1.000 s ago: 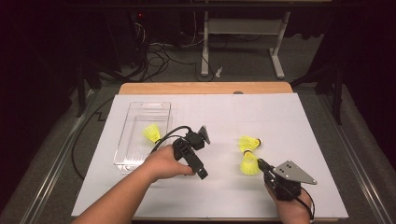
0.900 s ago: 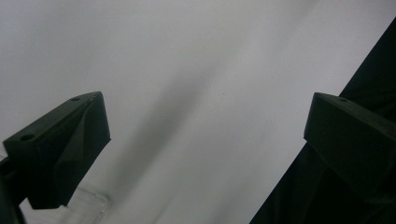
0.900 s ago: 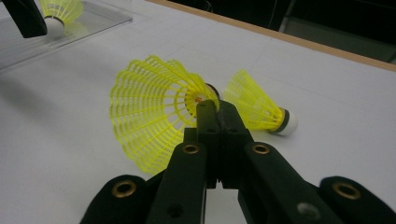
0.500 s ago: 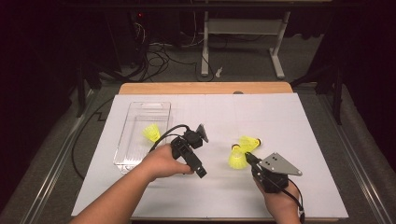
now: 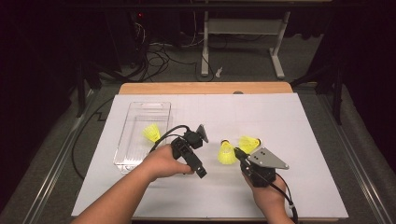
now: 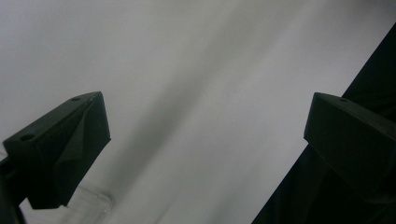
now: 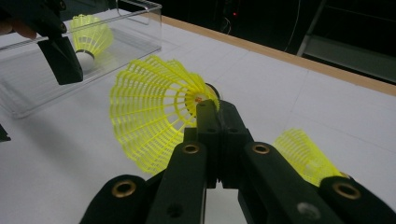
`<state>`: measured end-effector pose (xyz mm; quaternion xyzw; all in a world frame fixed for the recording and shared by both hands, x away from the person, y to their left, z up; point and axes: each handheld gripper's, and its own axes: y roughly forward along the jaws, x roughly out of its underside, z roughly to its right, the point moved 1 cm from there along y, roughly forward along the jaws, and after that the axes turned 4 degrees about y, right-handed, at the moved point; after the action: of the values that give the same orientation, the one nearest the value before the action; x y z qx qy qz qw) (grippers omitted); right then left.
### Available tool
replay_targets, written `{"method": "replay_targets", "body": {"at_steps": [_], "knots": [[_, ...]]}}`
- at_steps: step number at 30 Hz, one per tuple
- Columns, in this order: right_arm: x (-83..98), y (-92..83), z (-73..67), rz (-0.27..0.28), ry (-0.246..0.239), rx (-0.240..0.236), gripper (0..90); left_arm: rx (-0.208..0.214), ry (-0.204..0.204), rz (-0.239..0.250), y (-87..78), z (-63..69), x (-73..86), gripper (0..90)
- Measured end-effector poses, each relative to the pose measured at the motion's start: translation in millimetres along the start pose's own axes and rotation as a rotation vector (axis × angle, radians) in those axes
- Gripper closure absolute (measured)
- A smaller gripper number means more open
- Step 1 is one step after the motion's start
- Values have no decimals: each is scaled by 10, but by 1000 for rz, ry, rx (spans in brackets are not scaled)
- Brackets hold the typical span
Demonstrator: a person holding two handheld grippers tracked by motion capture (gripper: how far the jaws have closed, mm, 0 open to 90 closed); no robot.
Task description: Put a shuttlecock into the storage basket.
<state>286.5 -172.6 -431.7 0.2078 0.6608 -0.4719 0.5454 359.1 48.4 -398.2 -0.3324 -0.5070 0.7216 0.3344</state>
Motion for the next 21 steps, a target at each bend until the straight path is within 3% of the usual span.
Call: {"method": "replay_targets", "body": {"at_steps": [12,21], "knots": [[194,58,-29,-19,33,-9,900,7,-12,6,26,-9,28,18],[214,84,-60,-27,23,-12,900,7,-6,-7,78,22,-22,17]]}}
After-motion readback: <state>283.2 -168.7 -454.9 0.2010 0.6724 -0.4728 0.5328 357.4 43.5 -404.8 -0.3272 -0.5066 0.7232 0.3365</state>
